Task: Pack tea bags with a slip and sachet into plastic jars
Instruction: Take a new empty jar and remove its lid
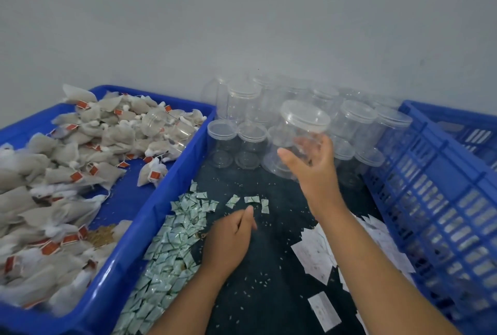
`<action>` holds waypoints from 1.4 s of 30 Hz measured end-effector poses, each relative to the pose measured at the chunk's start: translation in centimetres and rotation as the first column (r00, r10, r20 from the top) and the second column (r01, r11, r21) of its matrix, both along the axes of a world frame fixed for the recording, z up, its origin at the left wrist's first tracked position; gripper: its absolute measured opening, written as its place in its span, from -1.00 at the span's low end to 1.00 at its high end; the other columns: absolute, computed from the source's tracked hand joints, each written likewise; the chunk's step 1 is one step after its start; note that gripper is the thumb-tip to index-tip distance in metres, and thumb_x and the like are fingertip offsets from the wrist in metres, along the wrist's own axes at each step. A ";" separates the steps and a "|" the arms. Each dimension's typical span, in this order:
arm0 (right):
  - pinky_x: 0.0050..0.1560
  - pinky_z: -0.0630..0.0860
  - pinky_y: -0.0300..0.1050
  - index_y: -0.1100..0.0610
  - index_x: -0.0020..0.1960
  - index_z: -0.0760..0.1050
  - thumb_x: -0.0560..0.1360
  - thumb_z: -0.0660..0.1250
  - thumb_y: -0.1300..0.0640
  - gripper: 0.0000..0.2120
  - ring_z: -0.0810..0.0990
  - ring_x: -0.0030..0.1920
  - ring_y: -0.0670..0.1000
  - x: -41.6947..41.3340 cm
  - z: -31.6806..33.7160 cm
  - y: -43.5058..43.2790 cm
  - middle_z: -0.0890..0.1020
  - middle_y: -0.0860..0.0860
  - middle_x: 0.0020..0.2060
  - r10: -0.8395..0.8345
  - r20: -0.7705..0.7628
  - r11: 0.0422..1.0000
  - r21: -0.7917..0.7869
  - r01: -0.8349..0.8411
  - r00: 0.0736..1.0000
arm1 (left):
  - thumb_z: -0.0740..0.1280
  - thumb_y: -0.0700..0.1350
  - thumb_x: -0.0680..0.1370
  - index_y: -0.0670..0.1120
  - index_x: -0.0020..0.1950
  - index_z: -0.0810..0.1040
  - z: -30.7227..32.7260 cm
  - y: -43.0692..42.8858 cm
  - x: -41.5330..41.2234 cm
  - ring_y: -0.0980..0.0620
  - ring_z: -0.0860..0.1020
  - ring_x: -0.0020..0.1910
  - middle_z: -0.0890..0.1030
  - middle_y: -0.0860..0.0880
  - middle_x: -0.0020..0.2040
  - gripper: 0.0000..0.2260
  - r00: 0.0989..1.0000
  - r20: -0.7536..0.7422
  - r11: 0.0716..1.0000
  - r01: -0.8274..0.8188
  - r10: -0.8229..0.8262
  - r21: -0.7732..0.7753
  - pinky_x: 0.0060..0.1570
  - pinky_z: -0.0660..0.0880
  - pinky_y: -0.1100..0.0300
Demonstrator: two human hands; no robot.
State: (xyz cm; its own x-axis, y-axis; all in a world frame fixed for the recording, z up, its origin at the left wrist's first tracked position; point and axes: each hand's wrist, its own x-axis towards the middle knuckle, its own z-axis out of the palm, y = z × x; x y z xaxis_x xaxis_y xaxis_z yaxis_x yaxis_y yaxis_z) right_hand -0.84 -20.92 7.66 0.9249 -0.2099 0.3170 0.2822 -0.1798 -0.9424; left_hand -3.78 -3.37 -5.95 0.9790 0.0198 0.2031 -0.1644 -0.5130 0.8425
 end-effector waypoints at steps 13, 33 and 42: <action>0.32 0.63 0.19 -0.20 0.57 0.36 0.29 0.63 -0.10 -0.10 0.69 0.31 0.05 -15.0 -12.4 0.5 0.58 -0.13 0.45 0.075 -0.044 0.991 -0.107 -0.079 0.996 | 0.09 0.30 0.63 0.20 0.23 0.64 8.1 0.1 -3.1 0.25 0.53 0.29 0.61 0.21 0.24 -0.59 0.972 0.064 0.922 0.236 -0.228 -0.308 0.34 0.48 0.15; 0.45 0.42 -0.01 0.15 0.47 0.41 0.29 0.77 -0.05 -0.10 0.60 0.28 0.22 -13.8 -13.7 1.4 0.64 0.13 0.28 -0.172 0.462 0.688 -0.576 0.442 0.870 | 0.22 0.51 0.45 0.17 0.18 0.52 13.1 -0.2 -6.3 0.06 0.59 0.02 0.63 0.11 0.08 -0.48 0.952 -0.283 0.926 0.206 -0.115 0.317 -0.02 0.54 0.08; 0.16 0.54 -0.37 -0.06 0.51 0.37 0.29 0.62 -0.36 -0.08 0.57 0.26 -0.29 -15.1 -12.3 -0.1 0.57 -0.17 0.37 -0.326 0.091 0.942 -0.046 0.331 0.941 | 0.33 -0.17 0.59 -0.02 0.20 0.68 10.6 3.5 -2.9 -0.03 0.76 -0.20 0.75 -0.02 -0.04 -0.77 0.888 -0.443 0.930 -0.054 -0.121 -0.363 -0.24 0.70 0.07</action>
State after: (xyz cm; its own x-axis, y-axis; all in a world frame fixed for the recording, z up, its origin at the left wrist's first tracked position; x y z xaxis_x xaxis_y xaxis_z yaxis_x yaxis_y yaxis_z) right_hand -15.93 -21.01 -4.61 0.7781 -0.4764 0.4093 0.2729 -0.3304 -0.9035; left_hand -6.69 0.08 4.65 0.9611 -0.0297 -0.2745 0.2661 -0.1652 0.9497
